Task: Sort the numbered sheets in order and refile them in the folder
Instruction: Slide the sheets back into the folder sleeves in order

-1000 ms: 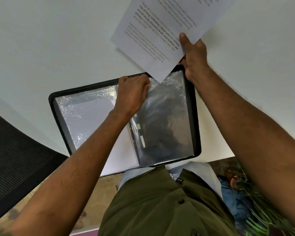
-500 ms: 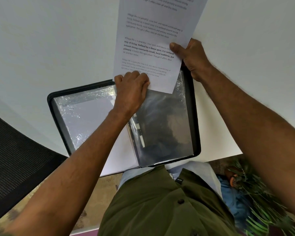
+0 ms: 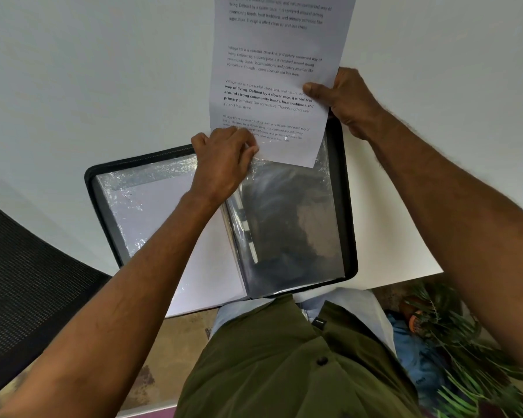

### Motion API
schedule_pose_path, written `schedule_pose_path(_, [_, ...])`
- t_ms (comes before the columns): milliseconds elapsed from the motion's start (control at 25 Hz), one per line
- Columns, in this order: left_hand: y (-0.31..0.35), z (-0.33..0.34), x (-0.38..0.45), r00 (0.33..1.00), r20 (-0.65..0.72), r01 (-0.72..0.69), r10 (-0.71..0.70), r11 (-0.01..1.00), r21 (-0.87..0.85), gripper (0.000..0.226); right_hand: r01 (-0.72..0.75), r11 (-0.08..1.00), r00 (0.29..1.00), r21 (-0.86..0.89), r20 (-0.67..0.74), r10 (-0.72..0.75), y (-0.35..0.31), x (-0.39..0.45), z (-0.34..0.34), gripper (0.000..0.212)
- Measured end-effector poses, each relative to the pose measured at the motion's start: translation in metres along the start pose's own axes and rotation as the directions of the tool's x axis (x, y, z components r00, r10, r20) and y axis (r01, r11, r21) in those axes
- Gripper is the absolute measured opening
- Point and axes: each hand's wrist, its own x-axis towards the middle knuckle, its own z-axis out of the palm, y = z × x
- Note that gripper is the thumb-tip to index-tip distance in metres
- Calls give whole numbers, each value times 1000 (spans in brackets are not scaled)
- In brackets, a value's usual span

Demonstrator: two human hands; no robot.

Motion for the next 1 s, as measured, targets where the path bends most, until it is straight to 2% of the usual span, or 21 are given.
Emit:
schedule_pose_path(280, [-23,-15,-6,997,14,69,-70,995,72,18,36,997,999,-71,35,-33,-2,4,-1,36])
schedule_pose_path(480, [-33,-21,-3,985,-23,174,-173,983,52,19,32,996,999,-84,38,-29,-2,6,-3,38])
schedule_pose_path(600, [-34,-17,4,943,-2,327,-332,931,-159,20,25,996,999,-91,44,-21,-4,6,-5,41])
schedule_pose_path(720, [-43,-16,14,872,102,472,-479,767,-435,25,-3,994,998,-107,57,9,-10,7,-6,36])
schedule_pose_path(880, [-47,-19,23,831,146,534,-537,697,-478,7,-11,992,996,-122,83,21,-15,8,-9,34])
schedule_pose_path(1000, [-46,-21,26,827,134,525,-545,667,-528,14,-17,992,994,-124,101,30,-19,9,-14,38])
